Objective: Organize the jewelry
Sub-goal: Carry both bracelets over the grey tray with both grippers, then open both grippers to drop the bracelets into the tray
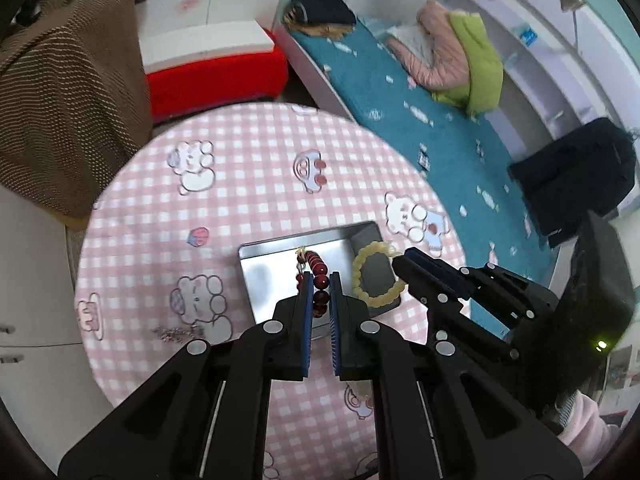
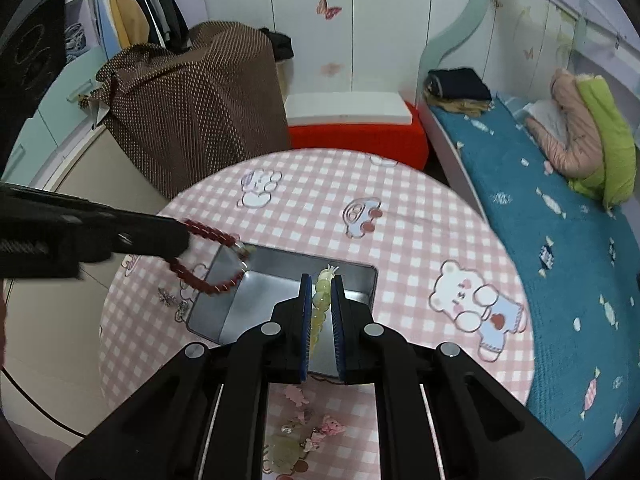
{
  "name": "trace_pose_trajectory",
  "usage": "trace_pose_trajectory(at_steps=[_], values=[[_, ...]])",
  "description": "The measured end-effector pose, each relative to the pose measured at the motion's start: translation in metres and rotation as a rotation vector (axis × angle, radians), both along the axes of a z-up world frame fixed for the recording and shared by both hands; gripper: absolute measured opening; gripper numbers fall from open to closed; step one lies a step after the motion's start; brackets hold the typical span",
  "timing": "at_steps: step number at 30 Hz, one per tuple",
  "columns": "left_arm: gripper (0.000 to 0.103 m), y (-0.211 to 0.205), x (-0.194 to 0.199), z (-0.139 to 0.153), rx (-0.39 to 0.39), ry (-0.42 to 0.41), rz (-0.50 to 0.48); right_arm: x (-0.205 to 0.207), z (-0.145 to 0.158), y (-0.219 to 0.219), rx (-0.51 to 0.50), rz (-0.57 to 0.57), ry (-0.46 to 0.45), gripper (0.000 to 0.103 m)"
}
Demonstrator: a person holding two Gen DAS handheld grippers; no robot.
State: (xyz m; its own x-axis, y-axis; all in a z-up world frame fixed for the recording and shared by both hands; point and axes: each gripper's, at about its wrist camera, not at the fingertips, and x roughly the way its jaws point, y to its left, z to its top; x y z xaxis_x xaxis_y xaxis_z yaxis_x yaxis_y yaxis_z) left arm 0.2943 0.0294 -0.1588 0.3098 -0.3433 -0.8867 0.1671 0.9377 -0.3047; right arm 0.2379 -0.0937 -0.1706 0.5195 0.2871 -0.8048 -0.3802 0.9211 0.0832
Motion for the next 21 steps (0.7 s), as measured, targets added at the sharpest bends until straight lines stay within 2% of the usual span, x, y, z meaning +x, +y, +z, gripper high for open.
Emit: trace_pose_trajectory(at_steps=[6, 10, 17, 19, 20, 21], values=[[0.007, -0.008, 0.008, -0.039, 0.027, 0.077, -0.022, 0.007, -0.019, 0.005, 0.012, 0.011, 0.058, 0.009], [0.007, -0.007, 0.013, -0.059, 0.013, 0.119, -0.029, 0.011, -0.030, 0.005, 0.022, 0.008, 0.096, 0.009], [0.008, -0.010, 0.011, -0.063, 0.042, 0.113, -0.046, 0.011, -0.036, 0.002, 0.045, 0.006, 0.125, 0.012], [0.015, -0.010, 0.011, -0.060, 0.048, 0.110, -0.045, 0.010, -0.034, 0.001, 0.037, 0.002, 0.118, 0.016], [0.023, -0.010, 0.011, -0.059, 0.051, 0.106, -0.043, 0.010, -0.033, -0.001, 0.039, -0.001, 0.116, 0.019], [0.025, -0.010, 0.010, -0.056, 0.054, 0.095, -0.044, 0.008, -0.030, -0.003, 0.040, -0.010, 0.110, 0.024]])
